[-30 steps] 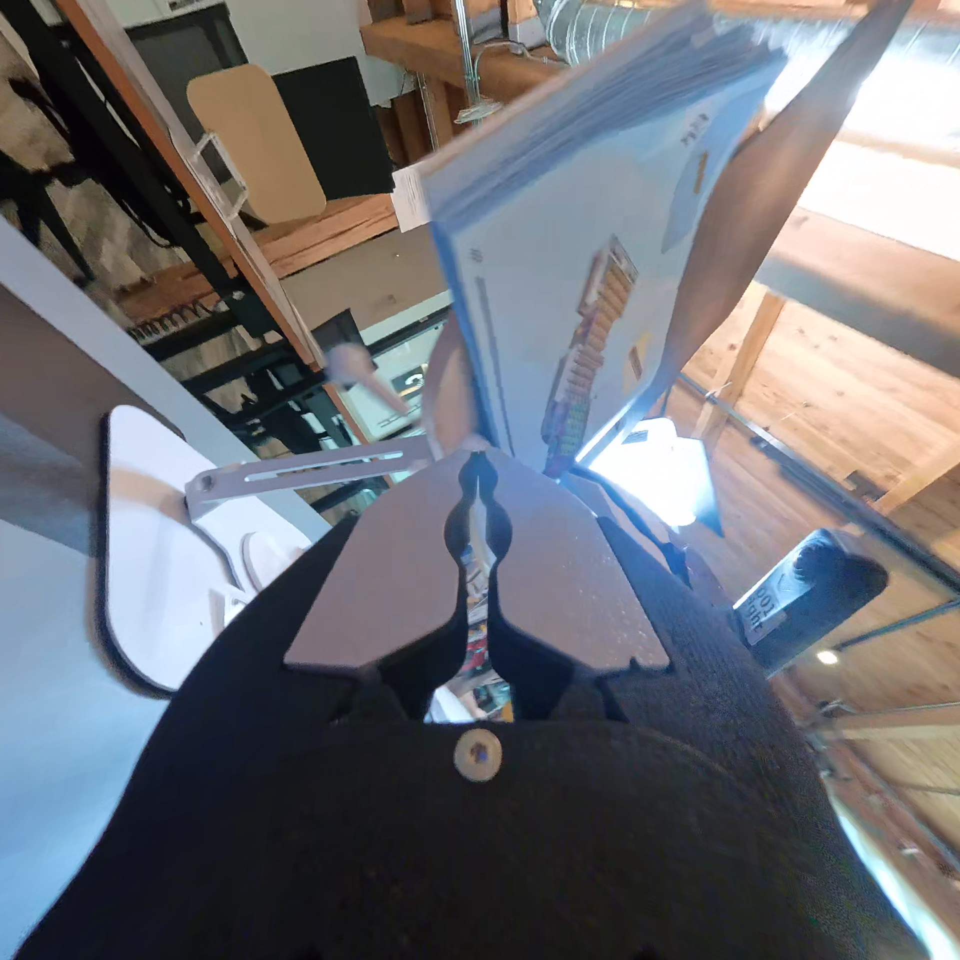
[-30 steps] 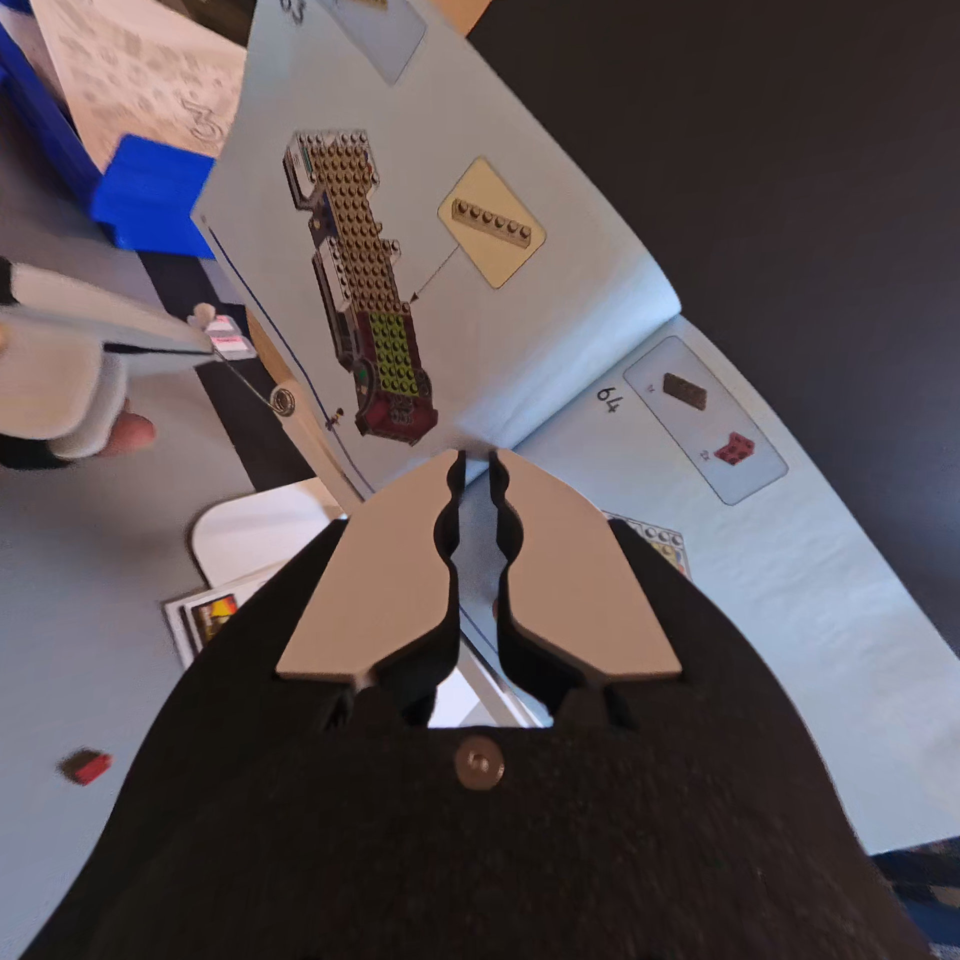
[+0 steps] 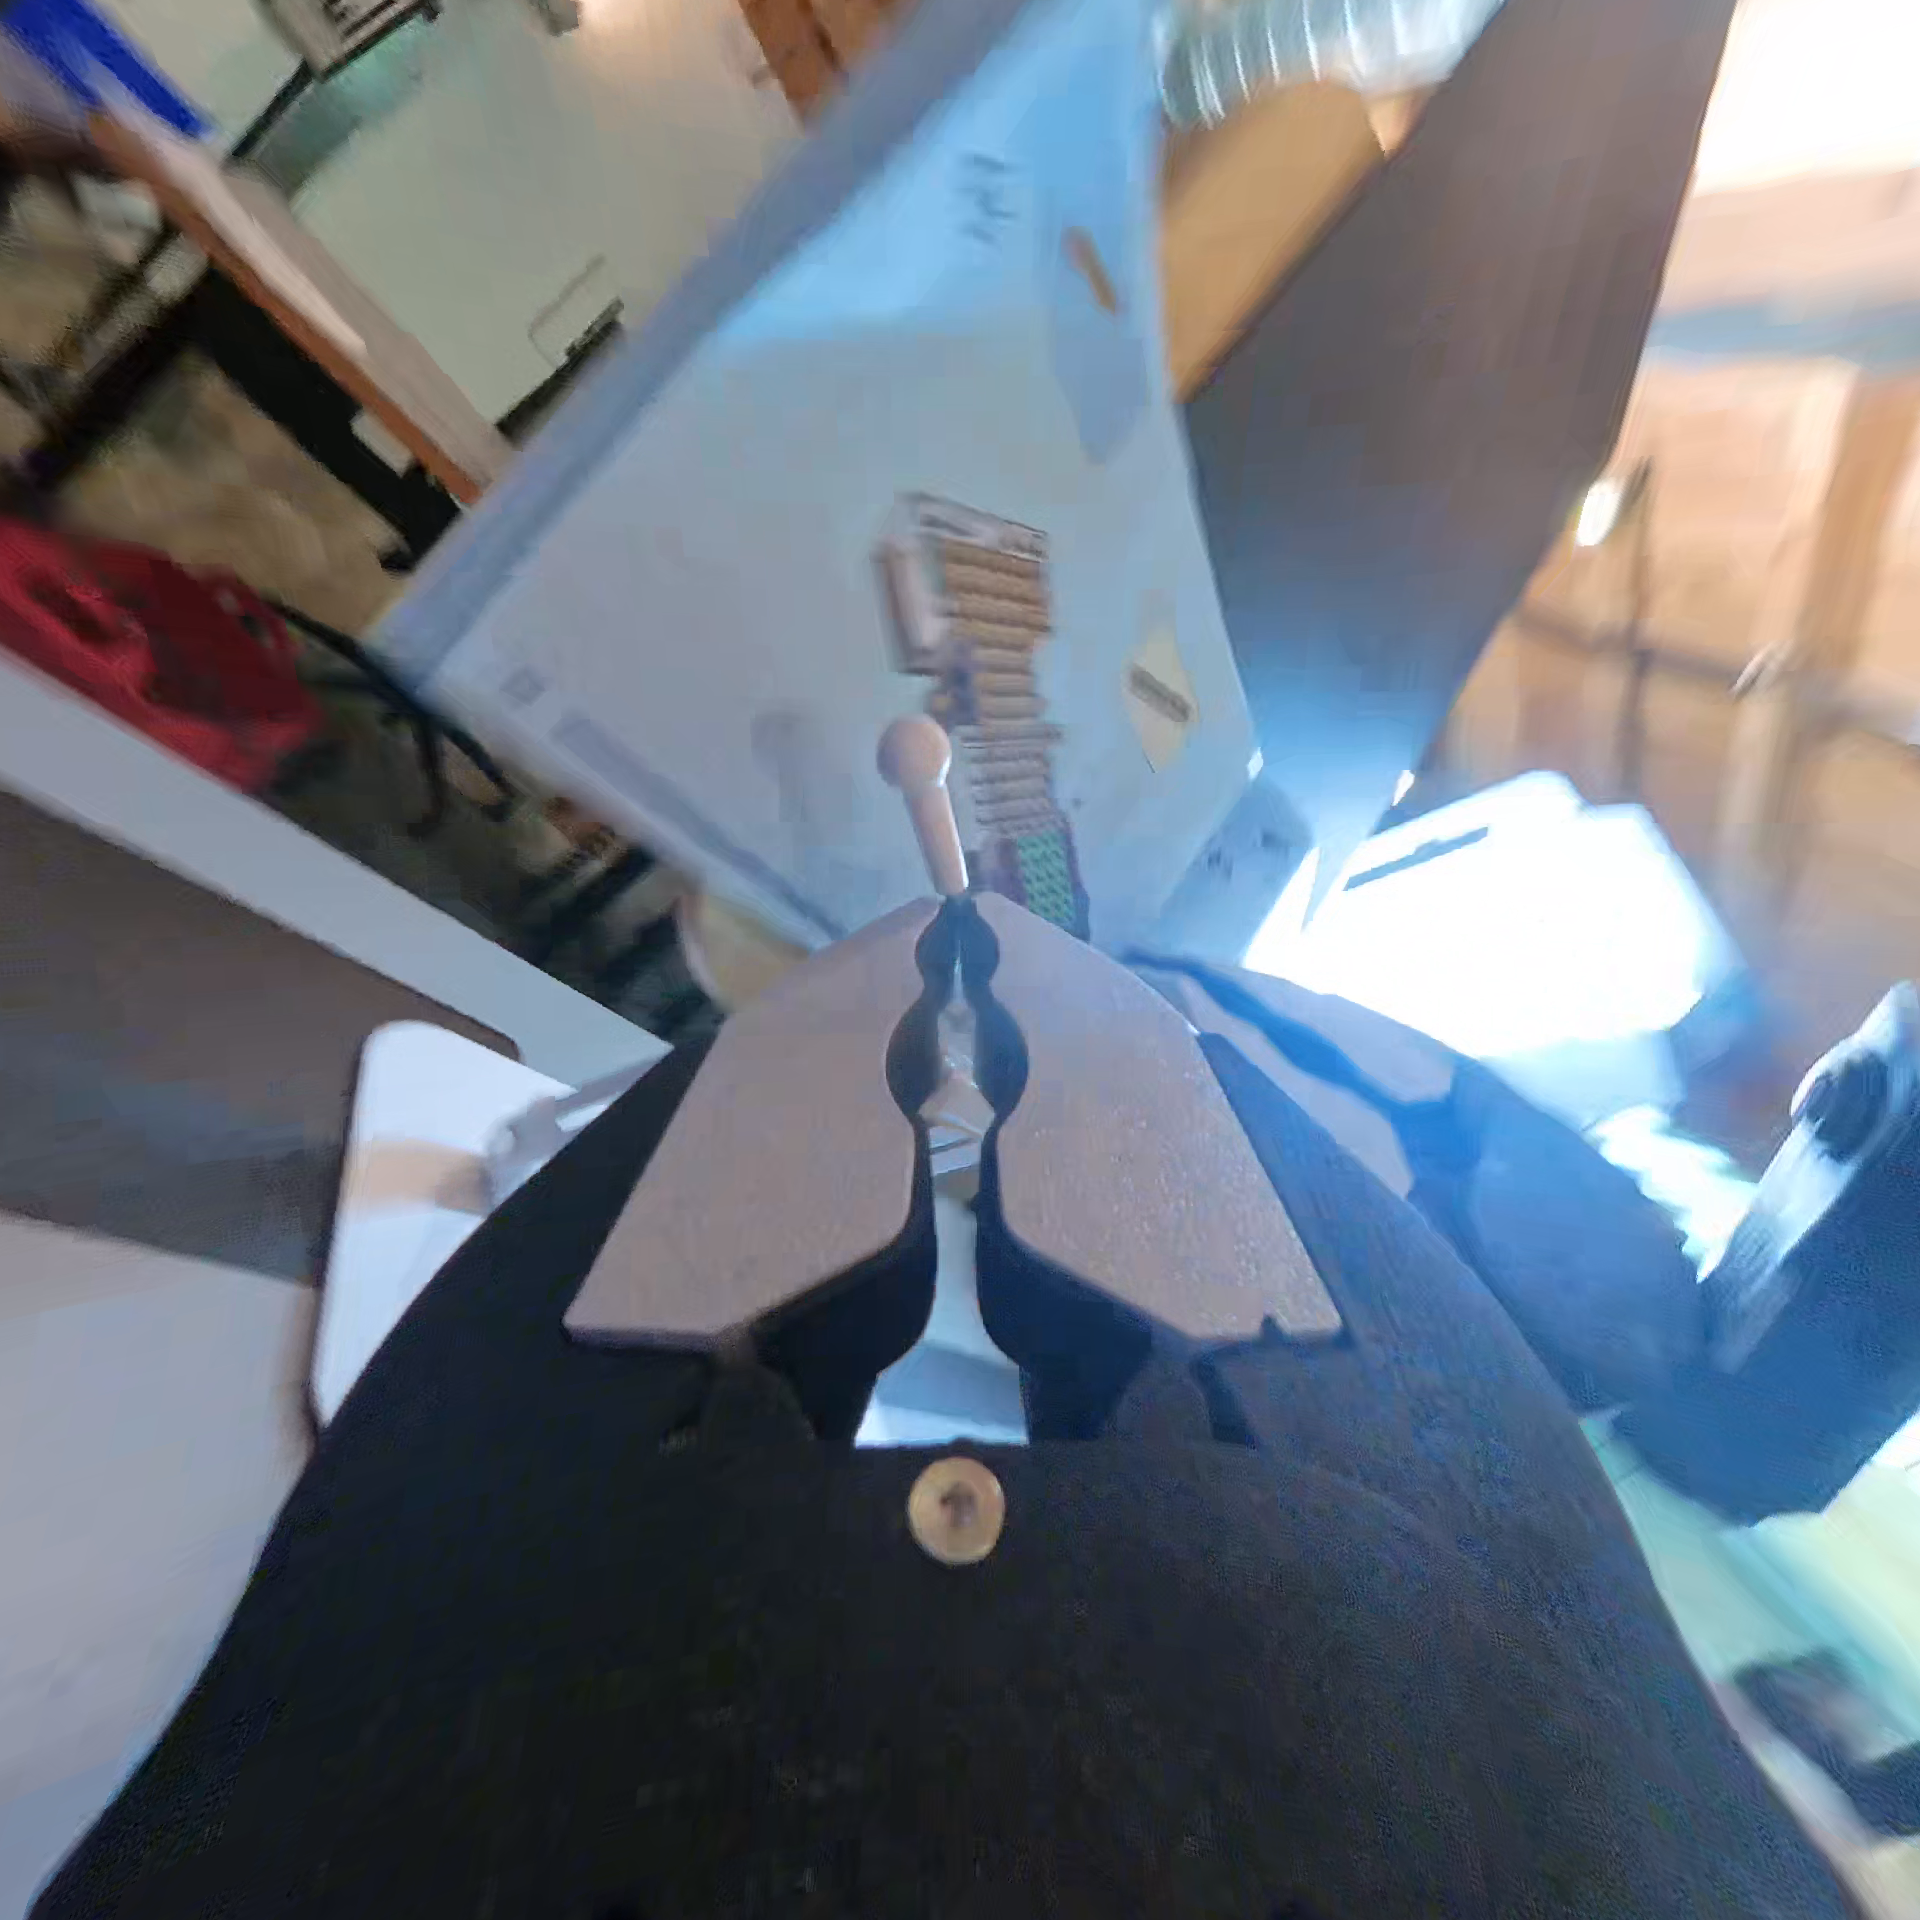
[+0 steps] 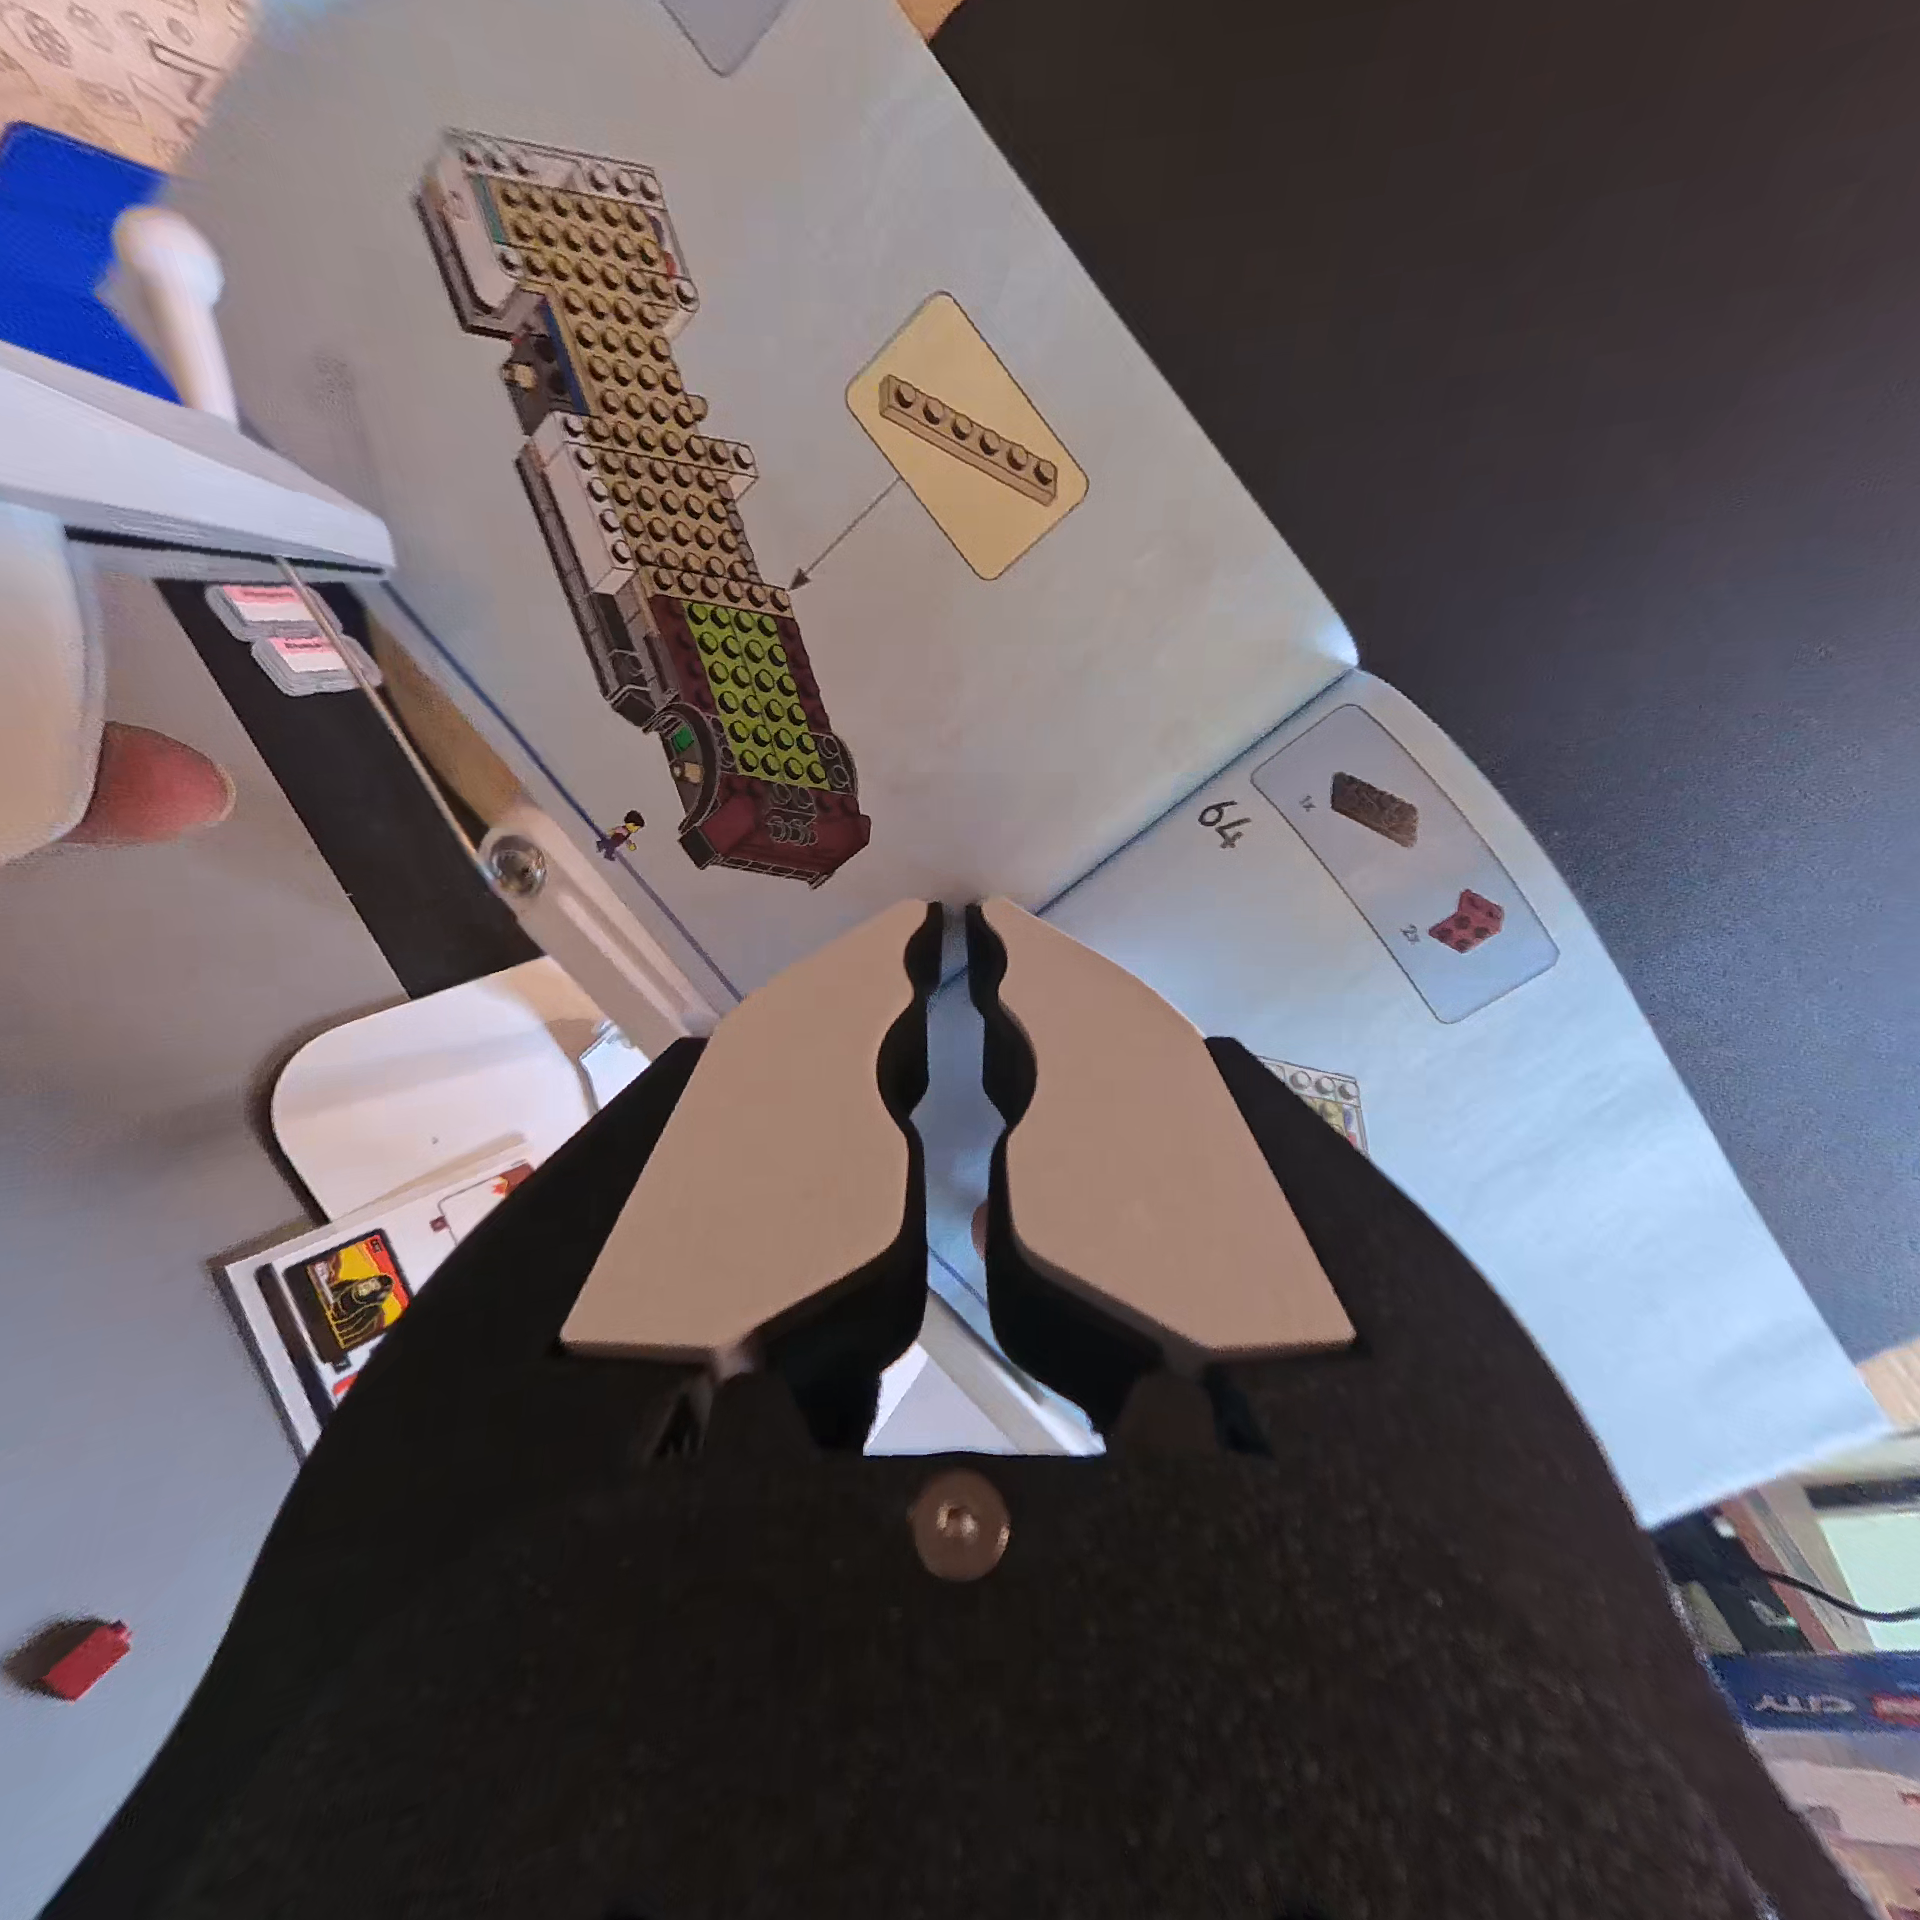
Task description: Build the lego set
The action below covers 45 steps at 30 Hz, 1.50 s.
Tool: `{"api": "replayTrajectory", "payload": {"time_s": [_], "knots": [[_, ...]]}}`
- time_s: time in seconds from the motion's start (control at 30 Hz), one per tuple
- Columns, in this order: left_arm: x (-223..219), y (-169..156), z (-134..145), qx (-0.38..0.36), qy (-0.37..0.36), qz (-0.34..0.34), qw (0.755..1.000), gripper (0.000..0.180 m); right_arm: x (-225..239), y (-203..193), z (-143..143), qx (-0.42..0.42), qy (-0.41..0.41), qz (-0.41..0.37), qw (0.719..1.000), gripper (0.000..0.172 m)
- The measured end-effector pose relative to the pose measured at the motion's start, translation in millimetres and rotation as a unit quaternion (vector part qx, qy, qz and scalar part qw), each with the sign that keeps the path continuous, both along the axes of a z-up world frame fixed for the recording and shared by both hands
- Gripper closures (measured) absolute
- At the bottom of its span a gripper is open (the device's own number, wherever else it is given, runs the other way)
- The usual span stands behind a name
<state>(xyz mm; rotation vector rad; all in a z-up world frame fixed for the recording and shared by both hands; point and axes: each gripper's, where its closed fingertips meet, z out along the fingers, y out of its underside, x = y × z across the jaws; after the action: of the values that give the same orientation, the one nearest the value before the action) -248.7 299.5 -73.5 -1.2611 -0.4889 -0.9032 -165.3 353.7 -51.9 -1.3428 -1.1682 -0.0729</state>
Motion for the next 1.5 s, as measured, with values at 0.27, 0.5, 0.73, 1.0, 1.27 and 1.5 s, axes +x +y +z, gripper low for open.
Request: {"api": "replayTrajectory", "payload": {"time_s": [0.27,0.5,0.73,1.0,1.27,1.5], "knots": [[84,31,12,-0.046,0.585,-0.017,0.809,0.179,4,-4,0,-0.045,0.045,0.020,0.998,0.169],[90,36,1,-0.044,0.730,-0.031,0.682,0.179,30,-8,-7,-0.131,0.117,0.081,0.981,0.167],[86,14,10,-0.013,0.647,-0.078,0.758,0.152,93,22,0,-0.116,0.161,0.028,0.980,0.133],[22,10,9,-0.057,0.558,-0.032,0.827,0.156,171,97,-5,-0.239,0.275,0.010,0.931,0.073],[15,21,13,-0.050,0.555,-0.031,0.830,0.164,159,78,-34,-0.308,0.292,0.071,0.903,0.115],[8,19,2,-0.068,0.539,-0.018,0.840,0.151,166,65,-34,-0.264,0.283,0.040,0.921,0.121]]}}
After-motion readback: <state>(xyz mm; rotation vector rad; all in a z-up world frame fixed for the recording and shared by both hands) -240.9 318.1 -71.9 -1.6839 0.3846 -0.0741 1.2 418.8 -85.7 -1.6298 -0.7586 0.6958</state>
